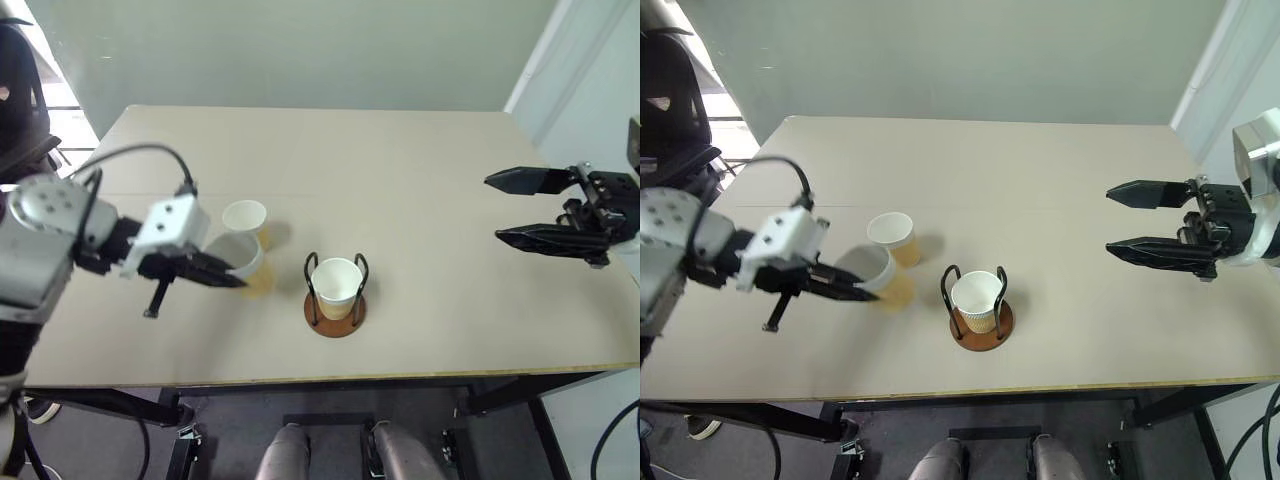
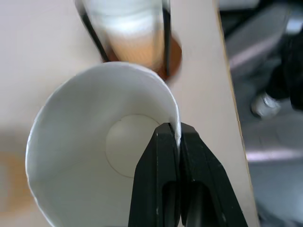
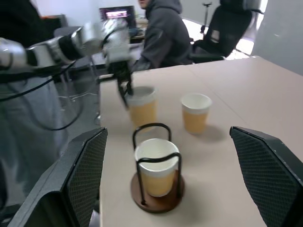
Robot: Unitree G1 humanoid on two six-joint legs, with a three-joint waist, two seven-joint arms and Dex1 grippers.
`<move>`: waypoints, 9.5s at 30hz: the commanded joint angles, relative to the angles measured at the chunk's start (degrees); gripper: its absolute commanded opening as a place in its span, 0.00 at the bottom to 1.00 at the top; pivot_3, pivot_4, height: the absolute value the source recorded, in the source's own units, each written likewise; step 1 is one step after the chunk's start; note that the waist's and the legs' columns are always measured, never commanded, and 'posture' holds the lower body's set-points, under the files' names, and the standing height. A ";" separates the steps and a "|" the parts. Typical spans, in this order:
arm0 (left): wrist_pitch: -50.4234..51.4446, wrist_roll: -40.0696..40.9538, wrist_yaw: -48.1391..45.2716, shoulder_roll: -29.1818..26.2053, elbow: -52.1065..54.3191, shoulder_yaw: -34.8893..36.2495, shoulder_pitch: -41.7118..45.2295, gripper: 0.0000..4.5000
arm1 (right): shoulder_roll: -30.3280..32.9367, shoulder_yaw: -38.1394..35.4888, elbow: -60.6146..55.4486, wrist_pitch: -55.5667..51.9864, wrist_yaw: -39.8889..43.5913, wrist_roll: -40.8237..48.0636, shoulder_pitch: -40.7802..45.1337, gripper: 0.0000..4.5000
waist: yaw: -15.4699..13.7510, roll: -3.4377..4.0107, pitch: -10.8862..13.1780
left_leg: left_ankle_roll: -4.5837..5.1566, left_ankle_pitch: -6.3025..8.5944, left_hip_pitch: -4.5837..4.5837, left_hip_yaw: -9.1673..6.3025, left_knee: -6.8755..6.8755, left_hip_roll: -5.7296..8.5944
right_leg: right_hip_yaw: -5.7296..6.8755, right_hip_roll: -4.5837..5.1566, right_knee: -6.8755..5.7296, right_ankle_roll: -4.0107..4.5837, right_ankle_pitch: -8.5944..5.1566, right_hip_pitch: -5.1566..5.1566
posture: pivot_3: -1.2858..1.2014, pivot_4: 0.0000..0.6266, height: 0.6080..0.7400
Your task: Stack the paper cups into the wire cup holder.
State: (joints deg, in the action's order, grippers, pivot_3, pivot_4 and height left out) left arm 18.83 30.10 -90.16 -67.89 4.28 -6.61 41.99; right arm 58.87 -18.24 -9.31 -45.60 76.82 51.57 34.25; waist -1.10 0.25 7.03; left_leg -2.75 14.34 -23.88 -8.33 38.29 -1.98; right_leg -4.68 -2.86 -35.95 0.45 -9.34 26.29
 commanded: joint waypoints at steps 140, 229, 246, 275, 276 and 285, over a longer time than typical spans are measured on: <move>-25.85 0.20 -2.34 16.19 -39.51 -28.21 37.30 0.01 | 10.26 -19.37 -12.54 4.49 -2.06 -2.03 -25.61 0.94 | -0.71 0.24 0.08 | 2.31 1.80 -0.20 2.53 2.26 0.27 | -1.91 0.20 0.96 -2.95 0.39 -0.48 | 0.52 0.24 1.00; -36.89 15.68 -2.34 16.52 -31.16 -61.16 47.70 0.61 | 9.34 -22.28 -17.40 2.63 -5.70 -0.15 -29.60 0.94 | -0.63 0.28 0.11 | 2.72 2.06 -0.07 3.42 2.37 0.30 | -3.12 0.19 1.04 -2.82 0.32 -0.42 | 0.52 0.24 1.00; -19.16 15.73 -2.34 -0.25 -28.71 -32.58 30.29 0.99 | 10.29 -4.77 -3.95 10.12 3.24 -5.42 -18.19 0.94 | 0.69 0.48 0.02 | 2.72 2.04 -0.02 3.55 2.31 0.20 | -3.21 0.14 0.93 -2.89 0.38 -0.24 | 0.52 0.24 1.00; 6.66 14.28 11.76 -3.83 2.77 31.61 -37.92 0.99 | 3.05 10.33 10.08 18.14 11.02 -15.10 -3.19 0.94 | 2.21 0.40 0.01 | 2.50 1.84 0.89 3.79 1.76 0.16 | -3.36 0.09 -0.29 -1.56 0.02 -0.16 | 0.52 0.24 1.00; 6.95 14.05 12.08 -3.19 3.58 32.36 -38.69 0.99 | 2.71 11.03 10.91 18.26 11.28 -15.53 -2.06 0.94 | 2.30 0.40 0.01 | 2.50 1.84 0.89 3.79 1.76 0.16 | -3.36 0.09 -0.28 -1.55 0.01 -0.16 | 0.52 0.24 1.00; 9.21 12.70 13.37 -0.59 7.43 36.24 -41.28 0.99 | 0.66 13.42 15.90 20.42 13.46 -18.51 2.28 0.94 | 2.44 0.41 0.01 | 2.49 1.85 0.87 3.78 1.70 0.15 | -3.36 0.09 -0.24 -1.52 -0.01 -0.13 | 0.52 0.24 1.00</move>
State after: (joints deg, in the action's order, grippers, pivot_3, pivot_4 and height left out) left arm 27.76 43.11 -76.99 -68.60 10.17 27.21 0.80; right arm 59.35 -4.42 6.62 -26.12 89.56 33.41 35.00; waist 1.33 0.66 7.04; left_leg -0.26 16.19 -23.01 -4.55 39.99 -1.83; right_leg -8.04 -2.77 -36.18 -1.08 -9.35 26.16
